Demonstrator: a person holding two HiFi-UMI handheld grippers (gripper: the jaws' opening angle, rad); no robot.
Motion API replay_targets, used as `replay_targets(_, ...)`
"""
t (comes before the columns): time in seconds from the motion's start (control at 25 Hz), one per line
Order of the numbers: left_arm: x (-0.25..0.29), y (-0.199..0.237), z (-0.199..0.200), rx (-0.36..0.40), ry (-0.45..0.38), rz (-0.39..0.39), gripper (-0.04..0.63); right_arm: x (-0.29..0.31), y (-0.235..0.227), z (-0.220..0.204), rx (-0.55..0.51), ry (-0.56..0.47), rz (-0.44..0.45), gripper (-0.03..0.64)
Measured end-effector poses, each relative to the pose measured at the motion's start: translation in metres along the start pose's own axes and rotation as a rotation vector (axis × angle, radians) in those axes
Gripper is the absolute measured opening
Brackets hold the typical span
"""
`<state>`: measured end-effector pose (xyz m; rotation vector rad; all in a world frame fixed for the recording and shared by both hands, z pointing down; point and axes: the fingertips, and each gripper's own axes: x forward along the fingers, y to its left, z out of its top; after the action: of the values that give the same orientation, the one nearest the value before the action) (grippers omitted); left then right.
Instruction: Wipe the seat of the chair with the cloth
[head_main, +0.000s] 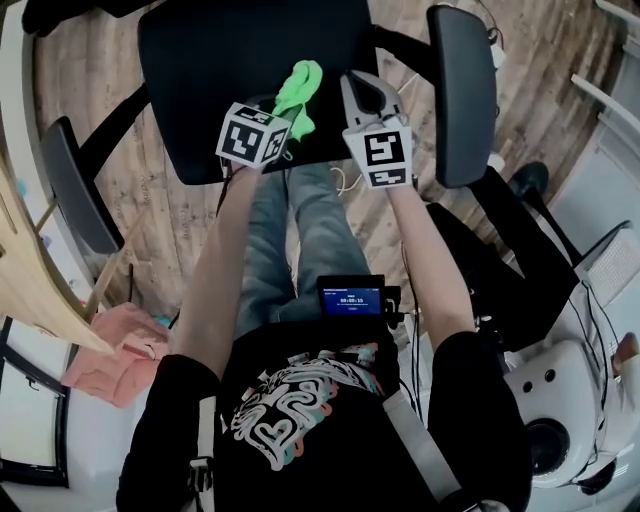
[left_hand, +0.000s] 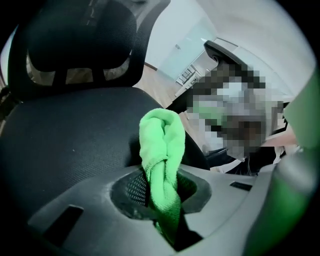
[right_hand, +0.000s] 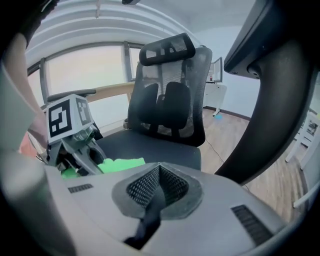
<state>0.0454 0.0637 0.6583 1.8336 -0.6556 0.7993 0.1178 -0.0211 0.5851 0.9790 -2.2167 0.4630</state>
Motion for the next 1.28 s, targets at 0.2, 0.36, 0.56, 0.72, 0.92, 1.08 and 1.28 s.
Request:
replay_targets(0.2,-0.025,0.014,0.023,0.08,-0.084,0.061,0.072,-0.004,-0.005,0.006,0.037,-0.02,-0.014,0.0)
replay_targets(0.36,-0.042,0.017,0.027,0.139,-0.143,0.102,0.072,-0.009,-0.005,0.006,0.06,-0.033,-0.018,0.0)
replay_targets(0.56,-0.069,0.021,0.038,0.178,-0.246,0.159,0.072,-0.017,-0.005,0.014,0.038,-0.068,-0.02,0.0)
replay_targets(0.72,-0.096,0.026,0.053,0.215,-0.298,0.212,0.071,-0.022,-0.01,0.029,0.048,-0.085,-0.031,0.0)
replay_targets(0.92,-0.128,0.028,0.063,0.243,-0.344,0.251,0.071,-0.036,-0.01,0.05,0.057,-0.098,-0.041,0.0)
replay_targets(1.08,-0.157,0.018,0.072,0.261,-0.403,0.288,0.071,-0.056,-0.008,0.068,0.05,-0.117,-0.05,0.0)
replay_targets(1.28,-0.201,0.0,0.081,0.301,-0.472,0.316,0.071,-0.082,-0.004,0.095,0.047,-0.139,-0.074,0.0)
